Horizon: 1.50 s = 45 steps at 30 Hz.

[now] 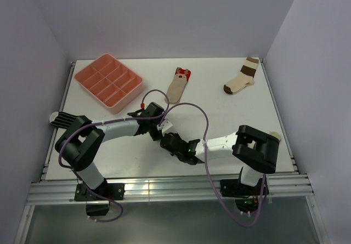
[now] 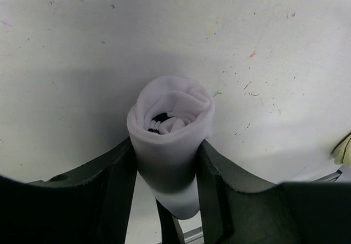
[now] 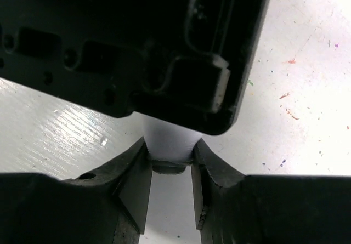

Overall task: Roll the socks
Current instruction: Pick up the sock at the center of the board.

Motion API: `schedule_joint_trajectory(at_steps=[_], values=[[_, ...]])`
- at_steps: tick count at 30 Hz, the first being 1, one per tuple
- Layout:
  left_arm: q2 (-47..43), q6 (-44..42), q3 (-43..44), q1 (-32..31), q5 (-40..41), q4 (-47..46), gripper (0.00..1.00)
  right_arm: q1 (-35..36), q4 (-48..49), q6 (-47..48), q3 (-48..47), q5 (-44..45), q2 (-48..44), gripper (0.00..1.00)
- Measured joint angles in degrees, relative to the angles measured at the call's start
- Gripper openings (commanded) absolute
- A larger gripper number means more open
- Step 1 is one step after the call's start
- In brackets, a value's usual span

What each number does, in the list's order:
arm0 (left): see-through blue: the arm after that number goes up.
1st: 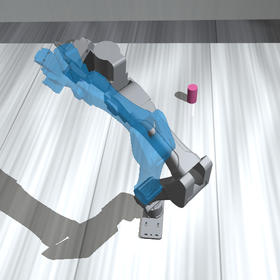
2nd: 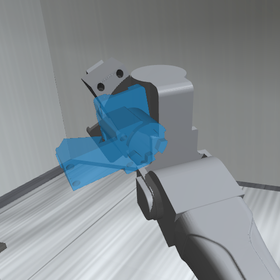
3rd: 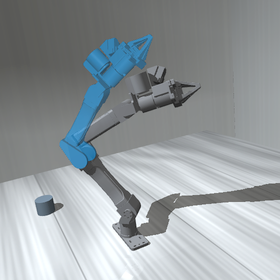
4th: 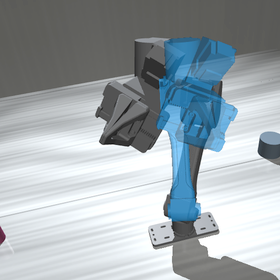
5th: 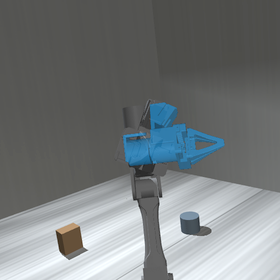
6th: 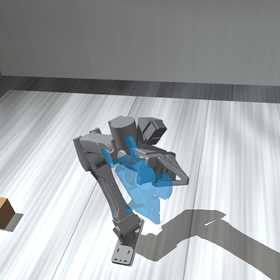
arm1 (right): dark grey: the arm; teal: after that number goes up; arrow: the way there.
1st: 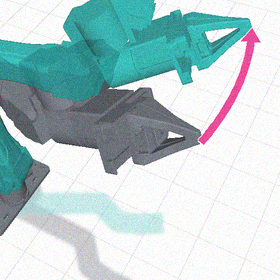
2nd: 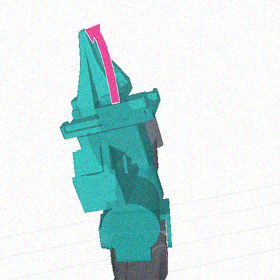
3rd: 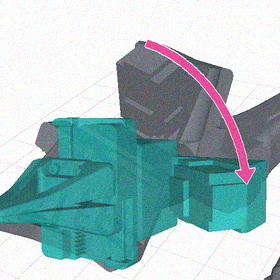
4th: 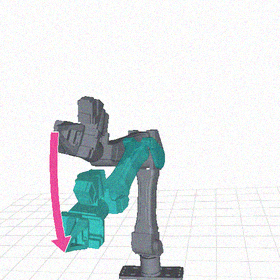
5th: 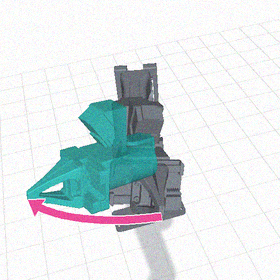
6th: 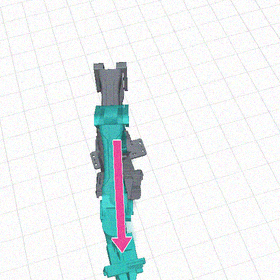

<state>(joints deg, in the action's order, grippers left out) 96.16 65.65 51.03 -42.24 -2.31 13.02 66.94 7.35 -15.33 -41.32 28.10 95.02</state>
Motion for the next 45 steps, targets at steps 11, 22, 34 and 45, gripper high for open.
schedule_joint_trajectory(at_steps=[11, 22, 34, 45], values=[[-3.43, 1.66, -3.06, -0.24, 0.42, -2.05, 0.82, -3.13, 9.51, -4.85, 5.38, -5.7, -1.7, 0.0], [-6.84, 4.94, -7.96, -0.24, 1.03, -6.54, 0.76, -10.32, 20.48, -12.44, 12.39, -19.54, -4.31, 0.0], [-1.55, 5.29, -4.96, -0.59, 0.57, -9.46, 0.55, -13.33, 24.65, -15.63, 14.4, -26.21, -4.31, 0.0], [0.68, 3.82, -2.47, -1.75, 0.96, -8.76, 0.0, -13.94, 19.17, -16.57, 14.73, -26.03, -8.26, 0.4]])
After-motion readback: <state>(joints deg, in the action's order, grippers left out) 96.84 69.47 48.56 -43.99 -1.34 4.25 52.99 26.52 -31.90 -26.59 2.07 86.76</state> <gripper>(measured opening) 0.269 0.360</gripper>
